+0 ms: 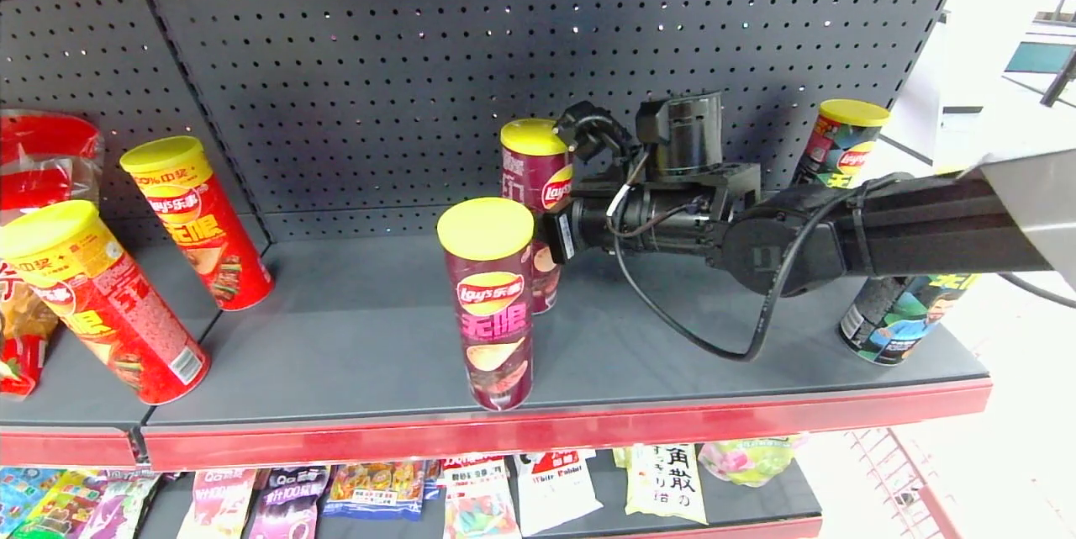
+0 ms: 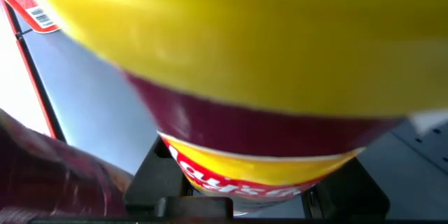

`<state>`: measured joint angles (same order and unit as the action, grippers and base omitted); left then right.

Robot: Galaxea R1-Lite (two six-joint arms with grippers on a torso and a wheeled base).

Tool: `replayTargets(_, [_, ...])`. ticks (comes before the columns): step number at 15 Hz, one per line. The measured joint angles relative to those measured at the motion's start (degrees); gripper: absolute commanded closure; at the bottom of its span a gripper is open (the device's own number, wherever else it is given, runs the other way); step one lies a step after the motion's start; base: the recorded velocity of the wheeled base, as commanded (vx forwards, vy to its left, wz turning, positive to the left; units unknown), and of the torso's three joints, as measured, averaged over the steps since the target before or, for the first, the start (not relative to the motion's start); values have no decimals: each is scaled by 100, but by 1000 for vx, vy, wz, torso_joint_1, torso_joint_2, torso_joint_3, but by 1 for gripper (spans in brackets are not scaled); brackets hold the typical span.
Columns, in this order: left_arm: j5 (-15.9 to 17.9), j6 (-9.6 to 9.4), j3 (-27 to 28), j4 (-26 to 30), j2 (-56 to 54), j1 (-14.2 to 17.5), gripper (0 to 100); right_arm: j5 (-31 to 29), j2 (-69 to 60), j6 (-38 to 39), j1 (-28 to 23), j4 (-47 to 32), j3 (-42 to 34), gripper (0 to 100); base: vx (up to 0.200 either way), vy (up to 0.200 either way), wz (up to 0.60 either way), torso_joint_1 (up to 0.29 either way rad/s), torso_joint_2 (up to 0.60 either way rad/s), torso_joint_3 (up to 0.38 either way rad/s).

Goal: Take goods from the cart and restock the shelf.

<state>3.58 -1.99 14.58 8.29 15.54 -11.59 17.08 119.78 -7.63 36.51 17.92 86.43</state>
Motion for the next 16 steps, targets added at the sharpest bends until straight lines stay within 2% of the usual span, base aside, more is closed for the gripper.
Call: replayTargets(16, [-4, 0, 11, -4, -33, 0, 0, -167, 354, -202, 1, 9, 297, 100, 0, 0, 0, 0, 0, 0])
